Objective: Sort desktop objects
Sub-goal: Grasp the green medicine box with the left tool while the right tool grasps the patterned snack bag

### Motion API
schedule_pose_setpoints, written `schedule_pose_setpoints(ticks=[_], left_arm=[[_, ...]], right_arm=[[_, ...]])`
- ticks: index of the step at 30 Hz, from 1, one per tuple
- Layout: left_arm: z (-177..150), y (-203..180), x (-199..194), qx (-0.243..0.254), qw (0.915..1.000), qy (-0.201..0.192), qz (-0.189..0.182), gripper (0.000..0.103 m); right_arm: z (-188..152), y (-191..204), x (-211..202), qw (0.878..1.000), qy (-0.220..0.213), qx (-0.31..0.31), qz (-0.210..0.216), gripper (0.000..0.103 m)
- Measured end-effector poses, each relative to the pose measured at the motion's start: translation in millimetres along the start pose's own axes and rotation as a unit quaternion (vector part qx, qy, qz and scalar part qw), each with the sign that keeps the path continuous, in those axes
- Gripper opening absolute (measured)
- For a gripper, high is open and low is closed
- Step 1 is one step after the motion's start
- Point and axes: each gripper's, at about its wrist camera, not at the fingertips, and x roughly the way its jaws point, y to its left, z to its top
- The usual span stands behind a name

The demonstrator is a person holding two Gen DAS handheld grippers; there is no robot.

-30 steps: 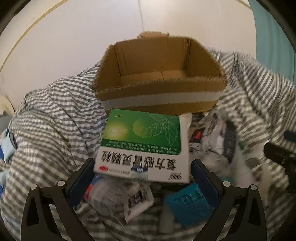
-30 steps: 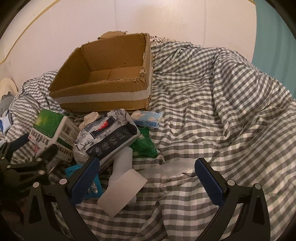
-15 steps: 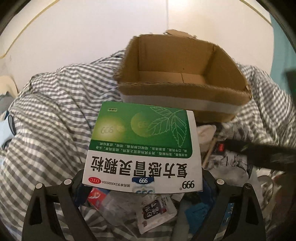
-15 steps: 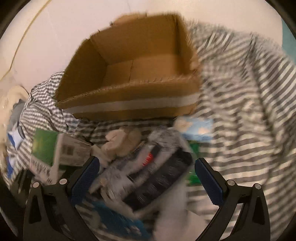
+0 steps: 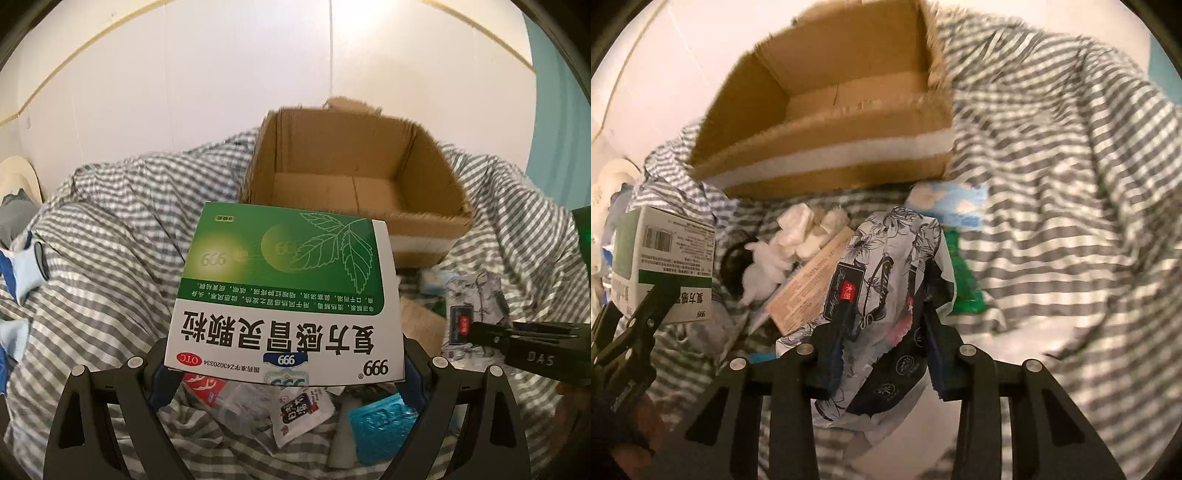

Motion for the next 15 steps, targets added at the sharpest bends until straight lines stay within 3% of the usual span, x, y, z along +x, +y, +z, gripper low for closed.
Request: schedule_pose_setpoints(ticks=[8,15], left_arm=[[45,4,-43,-0.02,0.9987,-0.04,-0.024,0.094],[102,0,-60,0.004,0.9969,-0.072,-0.031,0.095]], right_arm=[[18,36,-91,0.993,-0.09,-0.061,-0.035,0.036],[52,67,-131,0.983,-0.139,-0.11,-0.041,0.036]])
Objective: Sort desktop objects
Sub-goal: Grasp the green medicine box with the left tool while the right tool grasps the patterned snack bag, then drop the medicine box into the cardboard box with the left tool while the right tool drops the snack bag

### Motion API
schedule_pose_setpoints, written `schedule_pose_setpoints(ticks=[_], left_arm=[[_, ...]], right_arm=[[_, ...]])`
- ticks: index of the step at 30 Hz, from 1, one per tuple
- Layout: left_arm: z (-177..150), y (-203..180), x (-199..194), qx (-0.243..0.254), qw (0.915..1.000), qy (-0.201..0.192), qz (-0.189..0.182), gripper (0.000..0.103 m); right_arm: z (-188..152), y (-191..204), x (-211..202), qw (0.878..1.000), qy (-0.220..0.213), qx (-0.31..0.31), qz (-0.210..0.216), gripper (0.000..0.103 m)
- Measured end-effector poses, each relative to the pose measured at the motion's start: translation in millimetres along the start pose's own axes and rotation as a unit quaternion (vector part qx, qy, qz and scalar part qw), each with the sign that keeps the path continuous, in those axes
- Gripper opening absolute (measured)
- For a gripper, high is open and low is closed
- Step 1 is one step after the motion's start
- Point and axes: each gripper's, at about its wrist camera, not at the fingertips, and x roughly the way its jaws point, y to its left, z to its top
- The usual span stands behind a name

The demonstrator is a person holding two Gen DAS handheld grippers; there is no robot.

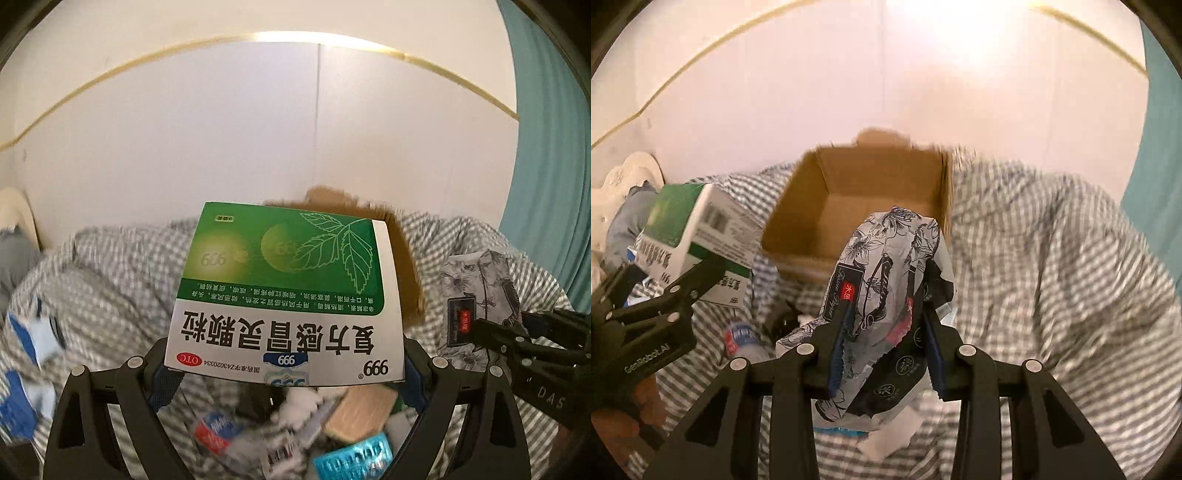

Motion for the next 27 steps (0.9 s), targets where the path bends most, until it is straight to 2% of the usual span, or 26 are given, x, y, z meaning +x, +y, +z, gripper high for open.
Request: schedule_pose_setpoints(ticks=[4,10,13,18,23,27], left_arm=[[29,4,9,0.011,0.9999,-0.011,0.0,0.095],[60,9,48,0.021,0.9996,-0.009,0.013,0.095],[69,12,76,0.019,0.9997,-0.005,0.013,0.095],[72,18,143,0.003,0.9998,0.018,0.01,0.095],[70,15,202,0.016,0.9994,0.03,0.009,0.095],[62,10,231,0.023,0.999,0.037,0.0,0.095]], right_arm=[[33,1,-6,1.0,-0.025,-0.012,-0.001,0.036],[81,-7,24,0.999,-0.039,-0.02,0.012,0.036],[102,-16,55,0.999,-0.035,-0.011,0.022,0.036],[123,-27,123,1.0,-0.008,-0.006,0.022,0.036],[129,-38,191,1.0,0.02,0.003,0.023,0.036],[131,-40,224,0.999,0.027,0.003,0.025,0.036]])
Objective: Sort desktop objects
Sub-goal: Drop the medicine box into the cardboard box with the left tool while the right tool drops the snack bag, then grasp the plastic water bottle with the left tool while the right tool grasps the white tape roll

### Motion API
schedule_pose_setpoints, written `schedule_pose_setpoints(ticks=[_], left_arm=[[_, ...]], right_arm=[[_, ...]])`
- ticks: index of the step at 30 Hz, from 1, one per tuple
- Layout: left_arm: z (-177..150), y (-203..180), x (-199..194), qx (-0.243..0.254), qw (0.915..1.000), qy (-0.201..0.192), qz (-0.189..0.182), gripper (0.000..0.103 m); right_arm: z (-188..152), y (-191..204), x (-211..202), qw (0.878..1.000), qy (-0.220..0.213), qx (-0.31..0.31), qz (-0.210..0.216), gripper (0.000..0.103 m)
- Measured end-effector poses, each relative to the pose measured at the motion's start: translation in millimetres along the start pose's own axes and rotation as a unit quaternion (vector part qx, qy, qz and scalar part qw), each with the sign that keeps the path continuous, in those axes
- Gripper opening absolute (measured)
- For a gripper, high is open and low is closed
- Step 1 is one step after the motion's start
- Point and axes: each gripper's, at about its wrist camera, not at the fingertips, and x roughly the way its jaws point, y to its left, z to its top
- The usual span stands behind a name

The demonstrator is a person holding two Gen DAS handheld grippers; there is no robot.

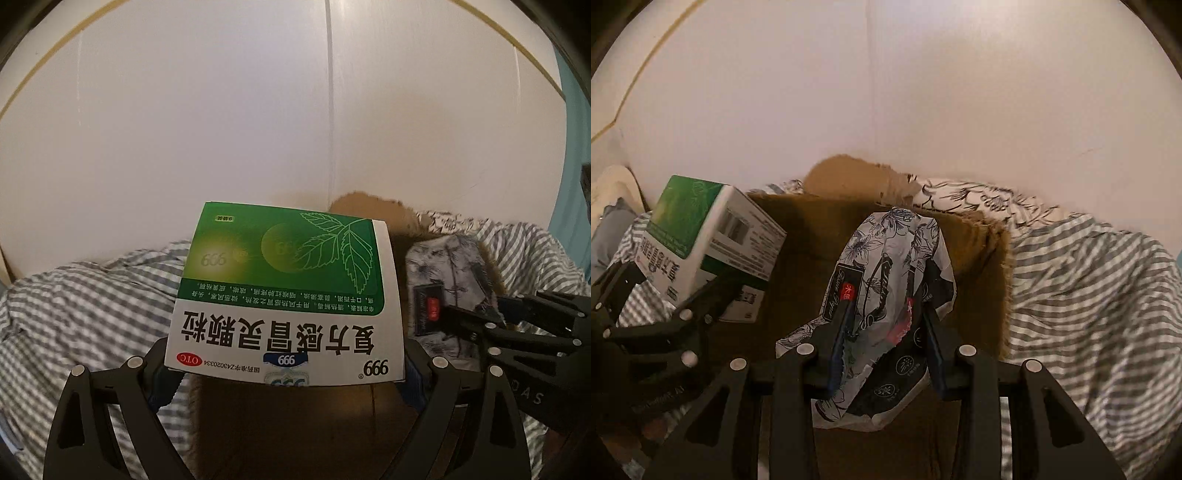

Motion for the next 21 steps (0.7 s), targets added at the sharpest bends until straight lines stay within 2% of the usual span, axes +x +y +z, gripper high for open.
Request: schedule_pose_setpoints(ticks=[2,4,5,6,7,11,16,21], left_arm=[[-3,0,8,-0.003,1.0,0.003,-0.007,0.096],[-4,0,14,-0.016,0.9996,0.017,-0.016,0.1],[-5,3,14,-0.024,0.9994,0.021,-0.017,0.101],[-6,7,10,-0.033,0.999,0.021,-0.021,0.102],[-7,10,4,-0.043,0.9985,0.02,-0.028,0.102],[3,8,-25,-0.054,0.9983,0.02,-0.006,0.103],[8,7,-92,-0.028,0.9996,-0.002,0.0,0.103],[-25,22,-152,0.001,0.9995,-0.011,0.03,0.103]], right_arm=[[0,-3,12,1.0,-0.002,0.001,-0.015,0.041],[0,-6,16,0.999,-0.002,-0.002,-0.041,0.052],[-1,-9,14,0.999,-0.007,0.0,-0.047,0.061],[-2,-11,11,0.999,-0.011,0.006,-0.047,0.07],[-4,-15,4,0.999,-0.016,0.014,-0.043,0.073],[-7,-21,-30,0.998,-0.033,0.014,-0.044,0.074],[-23,-25,-100,0.998,-0.051,0.011,-0.044,0.074],[-57,-20,-158,0.998,-0.05,0.011,-0.041,0.075]])
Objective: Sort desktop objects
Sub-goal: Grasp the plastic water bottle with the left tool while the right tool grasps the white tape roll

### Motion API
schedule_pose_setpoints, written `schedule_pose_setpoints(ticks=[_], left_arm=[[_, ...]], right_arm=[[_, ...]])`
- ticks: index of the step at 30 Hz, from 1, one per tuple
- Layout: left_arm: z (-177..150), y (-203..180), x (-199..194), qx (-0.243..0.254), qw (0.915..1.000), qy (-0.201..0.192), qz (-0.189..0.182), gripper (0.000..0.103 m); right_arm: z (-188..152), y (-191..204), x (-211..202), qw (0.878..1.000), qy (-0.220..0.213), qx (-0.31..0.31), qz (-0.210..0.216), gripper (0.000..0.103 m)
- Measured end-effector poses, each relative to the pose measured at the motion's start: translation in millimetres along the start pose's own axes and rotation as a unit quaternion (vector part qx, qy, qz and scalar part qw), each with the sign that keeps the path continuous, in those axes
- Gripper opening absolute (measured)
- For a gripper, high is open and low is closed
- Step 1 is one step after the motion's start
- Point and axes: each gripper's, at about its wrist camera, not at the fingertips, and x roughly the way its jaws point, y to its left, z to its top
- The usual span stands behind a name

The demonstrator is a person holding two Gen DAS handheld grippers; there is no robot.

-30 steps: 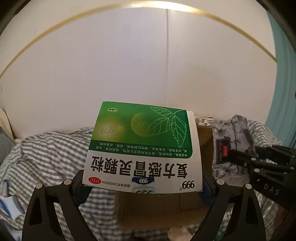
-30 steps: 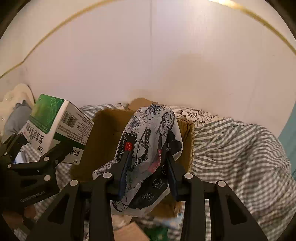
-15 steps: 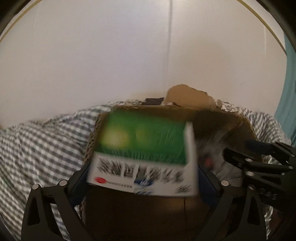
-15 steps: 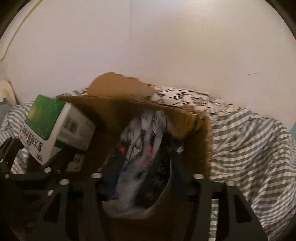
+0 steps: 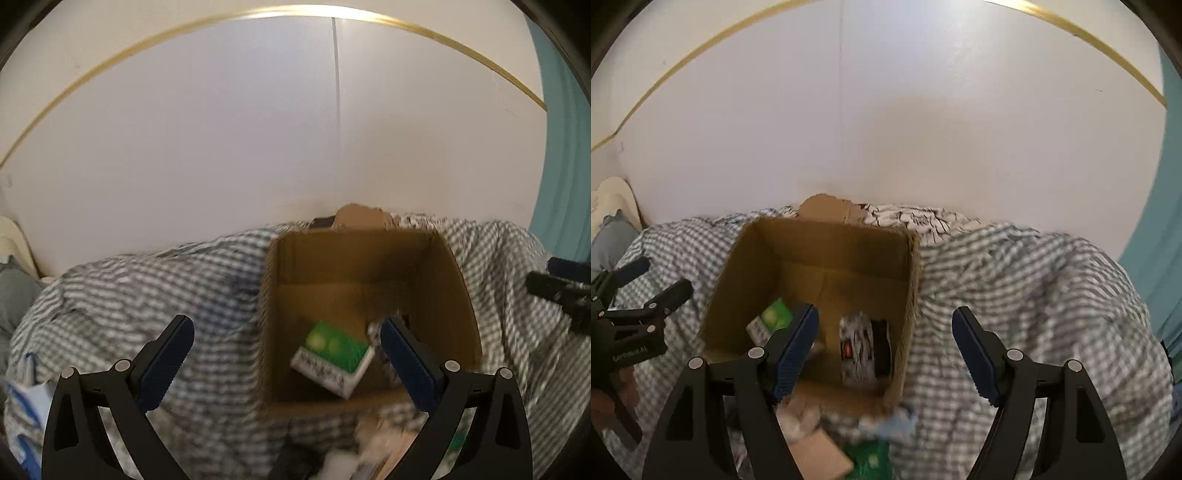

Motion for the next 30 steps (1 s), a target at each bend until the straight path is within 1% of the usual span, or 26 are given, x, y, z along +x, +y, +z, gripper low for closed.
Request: schedule_pose_setpoints(ticks=[1,2,4,5,6,7,8,9,12,13,14,16,18,22,24,25,27,28,29,30], left_arm=[[-5,3,-6,0.001,1.0,0.0,0.006,0.103],[-18,5,-12,0.001,0.9999,0.003,0.012,0.103],[-47,10,-18,0.002,0.9997,0.023,0.011,0.103],[-62,14,-20,0.001,0.9993,0.034,0.015,0.103],[-83,15,-23,0.0,0.9986,0.046,0.028,0.103],[-98,16,-25,-0.003,0.998,0.049,0.041,0.103],[-107,16,-27,-0.003,0.9976,0.05,0.048,0.103],[-124,17,-28,-0.01,0.9967,0.055,0.059,0.103],[-155,22,-23,-0.036,0.9946,0.082,0.054,0.103],[-165,24,-17,-0.048,0.9926,0.099,0.052,0.103],[-172,26,-16,-0.053,0.9912,0.109,0.053,0.103],[-184,29,-7,-0.069,0.9873,0.131,0.058,0.103],[-187,31,3,-0.085,0.9839,0.147,0.057,0.103],[-188,35,15,-0.126,0.9781,0.153,0.062,0.103],[-192,36,28,-0.139,0.973,0.169,0.073,0.103],[-196,36,32,-0.141,0.9717,0.173,0.077,0.103],[-202,40,41,-0.146,0.9673,0.188,0.087,0.103],[-203,42,43,-0.152,0.9658,0.191,0.087,0.098],[-205,45,44,-0.16,0.9642,0.194,0.084,0.092],[-207,47,46,-0.17,0.9625,0.199,0.073,0.089]], right_arm=[[-10,2,-12,1.0,0.003,0.003,0.001,0.075],[-23,2,-21,1.0,0.008,0.003,0.003,0.075],[-50,6,-34,1.0,0.02,0.004,0.004,0.077],[-72,7,-36,0.999,0.039,0.009,0.01,0.079],[-88,7,-35,0.998,0.056,0.017,0.013,0.079],[-101,8,-36,0.997,0.069,0.022,0.017,0.079],[-121,8,-31,0.995,0.091,0.028,0.021,0.079],[-135,9,-26,0.994,0.105,0.031,0.022,0.079],[-182,11,-17,0.987,0.15,0.052,0.021,0.079],[-196,11,-13,0.984,0.167,0.064,0.024,0.079],[-211,11,-6,0.978,0.187,0.085,0.029,0.079],[-224,12,-1,0.973,0.202,0.104,0.036,0.079],[-232,16,4,0.97,0.211,0.116,0.042,0.079],[-224,21,14,0.97,0.211,0.118,0.032,0.079],[-222,21,21,0.969,0.217,0.12,0.02,0.077],[-224,22,25,0.968,0.22,0.119,0.015,0.074],[-228,20,31,0.965,0.233,0.116,0.005,0.057],[-232,17,33,0.964,0.239,0.118,0.006,0.054],[-236,12,32,0.963,0.241,0.123,0.007,0.048],[-237,9,32,0.962,0.241,0.125,0.007,0.045]])
